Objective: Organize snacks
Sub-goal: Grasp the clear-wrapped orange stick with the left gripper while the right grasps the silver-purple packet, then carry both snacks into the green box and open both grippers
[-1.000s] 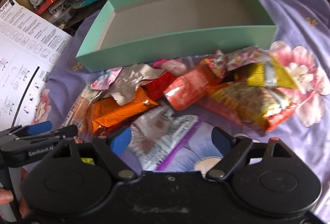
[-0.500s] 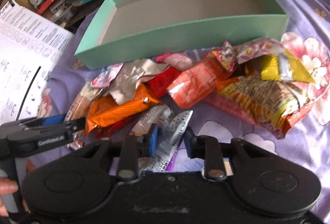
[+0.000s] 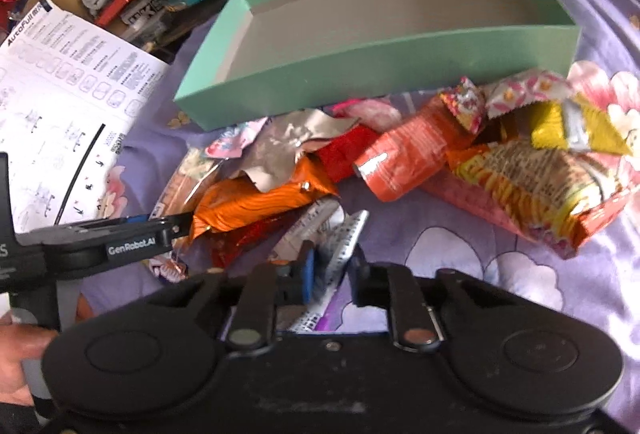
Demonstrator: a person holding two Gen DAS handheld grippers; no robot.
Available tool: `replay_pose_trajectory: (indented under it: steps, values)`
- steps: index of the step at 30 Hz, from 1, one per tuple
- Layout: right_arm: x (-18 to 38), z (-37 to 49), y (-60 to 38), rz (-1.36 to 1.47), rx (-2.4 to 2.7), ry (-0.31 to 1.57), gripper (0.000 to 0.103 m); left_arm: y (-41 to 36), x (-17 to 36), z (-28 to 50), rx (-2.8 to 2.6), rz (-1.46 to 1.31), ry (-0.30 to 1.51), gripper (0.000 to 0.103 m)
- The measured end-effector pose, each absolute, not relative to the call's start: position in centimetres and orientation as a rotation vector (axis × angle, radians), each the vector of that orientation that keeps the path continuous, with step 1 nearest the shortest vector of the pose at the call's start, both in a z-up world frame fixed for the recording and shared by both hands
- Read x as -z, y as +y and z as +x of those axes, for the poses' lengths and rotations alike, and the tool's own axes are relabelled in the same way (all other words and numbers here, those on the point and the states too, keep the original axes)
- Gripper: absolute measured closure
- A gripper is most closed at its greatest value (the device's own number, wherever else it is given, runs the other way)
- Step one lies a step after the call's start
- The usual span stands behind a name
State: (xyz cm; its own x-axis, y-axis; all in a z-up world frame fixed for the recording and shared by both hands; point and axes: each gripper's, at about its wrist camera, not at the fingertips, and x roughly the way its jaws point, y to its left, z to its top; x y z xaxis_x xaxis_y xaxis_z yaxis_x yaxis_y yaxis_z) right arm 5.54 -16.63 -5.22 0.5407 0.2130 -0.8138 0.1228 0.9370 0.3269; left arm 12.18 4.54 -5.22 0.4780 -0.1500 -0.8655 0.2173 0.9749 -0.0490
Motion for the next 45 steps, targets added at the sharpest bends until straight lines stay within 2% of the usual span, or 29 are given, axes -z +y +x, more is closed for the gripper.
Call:
replay_pose_trajectory:
  steps: [4,15,22,35,45]
  values:
    - [3.9,4.4,-17.1,0.366,-0.064,0.975,0.092,5.4,3.5,10.9,0.216,0.037,1.020,0.067]
    - [-0.9,0.8,-17.8,0.301,-0.068,0.848,0.093,5.8,-1.9,8.1,0.230,-0.008,0.923,0.067]
    - [-3.7,1.6,-19.8,0.236,-0.011,0.771,0.093,3.9,-3.9,9.1,0.264,0.022,0.887,0.067]
    - [-7.2,11.0,-24.9,0.075,0.119,0.695,0.093,-1.1,-5.4,19.4,0.280,0.079,0.881,0.067]
    - [-3.8,24.0,-29.8,0.059,0.194,0.737,0.093,-4.1,-1.4,31.5,0.251,0.097,0.951,0.067]
